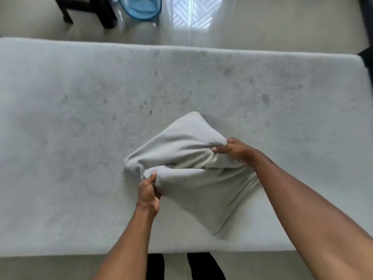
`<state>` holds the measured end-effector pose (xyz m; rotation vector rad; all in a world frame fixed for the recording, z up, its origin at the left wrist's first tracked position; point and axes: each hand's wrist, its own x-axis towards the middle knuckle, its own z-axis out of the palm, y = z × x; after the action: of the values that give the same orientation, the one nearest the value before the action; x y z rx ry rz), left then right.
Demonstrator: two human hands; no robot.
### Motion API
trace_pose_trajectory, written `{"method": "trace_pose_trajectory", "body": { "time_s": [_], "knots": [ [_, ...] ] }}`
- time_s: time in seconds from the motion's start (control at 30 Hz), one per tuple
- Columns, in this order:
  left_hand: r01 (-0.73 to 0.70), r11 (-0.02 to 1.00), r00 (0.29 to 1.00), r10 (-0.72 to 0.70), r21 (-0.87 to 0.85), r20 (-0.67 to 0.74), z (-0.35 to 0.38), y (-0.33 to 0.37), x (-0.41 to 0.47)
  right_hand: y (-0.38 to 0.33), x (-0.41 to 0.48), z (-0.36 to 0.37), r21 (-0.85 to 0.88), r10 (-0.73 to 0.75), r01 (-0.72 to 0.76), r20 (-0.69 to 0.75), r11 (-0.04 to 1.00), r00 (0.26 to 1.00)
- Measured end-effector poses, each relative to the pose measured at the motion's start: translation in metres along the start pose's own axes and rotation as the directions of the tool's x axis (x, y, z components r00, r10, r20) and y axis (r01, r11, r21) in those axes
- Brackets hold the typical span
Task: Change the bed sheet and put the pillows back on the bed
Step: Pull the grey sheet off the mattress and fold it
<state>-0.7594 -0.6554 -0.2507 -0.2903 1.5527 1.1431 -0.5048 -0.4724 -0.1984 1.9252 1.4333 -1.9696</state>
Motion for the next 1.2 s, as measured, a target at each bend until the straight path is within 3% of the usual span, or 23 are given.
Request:
{"method": "trace_pose_trajectory", "body": {
  "time_s": [0.07,0.13,0.3,0.43,0.53,0.63,0.73,0.87,0.93,1.07,1.2],
  "knots": [
    [-0.175,0.97,0.984,0.165,0.171,0.069,0.016,0.047,0.001,0.001,-0.021,-0.014,0.336,-0.036,0.052,-0.055,0.94,0.998],
    [-0.353,0.87,0.933,0.301,0.345,0.195,0.043,0.095,-0.001,-0.006,-0.035,-0.029,0.485,-0.075,0.137,-0.147,0.864,0.986],
    [-0.639,0.647,0.767,0.498,0.415,0.404,0.138,0.191,-0.032,-0.05,-0.068,-0.073,0.52,-0.17,0.384,-0.412,0.763,0.895],
    [-0.747,0.606,0.646,0.569,0.272,0.509,0.183,0.225,-0.064,-0.076,-0.09,-0.098,0.547,-0.18,0.527,-0.563,0.651,0.807],
    [-0.779,0.572,0.606,0.582,0.257,0.542,0.179,0.217,-0.073,-0.063,-0.096,-0.101,0.534,-0.212,0.581,-0.597,0.615,0.773],
    [-0.75,0.567,0.647,0.525,0.34,0.553,0.147,0.177,-0.065,-0.008,-0.093,-0.078,0.555,-0.146,0.537,-0.596,0.635,0.789],
    [-0.666,0.564,0.742,0.438,0.489,0.507,0.09,0.107,-0.048,0.081,-0.084,-0.021,0.565,-0.001,0.375,-0.552,0.735,0.834],
    [-0.306,0.558,0.948,0.108,0.771,0.299,-0.02,0.005,-0.02,0.198,-0.092,0.075,0.575,0.337,-0.072,-0.369,0.815,0.866],
    [-0.122,0.538,0.986,-0.031,0.834,0.164,-0.06,-0.023,-0.01,0.225,-0.097,0.101,0.56,0.42,-0.189,-0.317,0.807,0.851],
    [0.01,0.574,0.988,-0.134,0.819,0.082,-0.063,-0.019,0.014,0.222,-0.083,0.096,0.588,0.428,-0.139,-0.388,0.797,0.816],
    [-0.053,0.603,0.985,-0.099,0.796,0.141,-0.022,0.003,0.043,0.206,-0.054,0.071,0.576,0.378,-0.003,-0.532,0.818,0.758]
  ]
}}
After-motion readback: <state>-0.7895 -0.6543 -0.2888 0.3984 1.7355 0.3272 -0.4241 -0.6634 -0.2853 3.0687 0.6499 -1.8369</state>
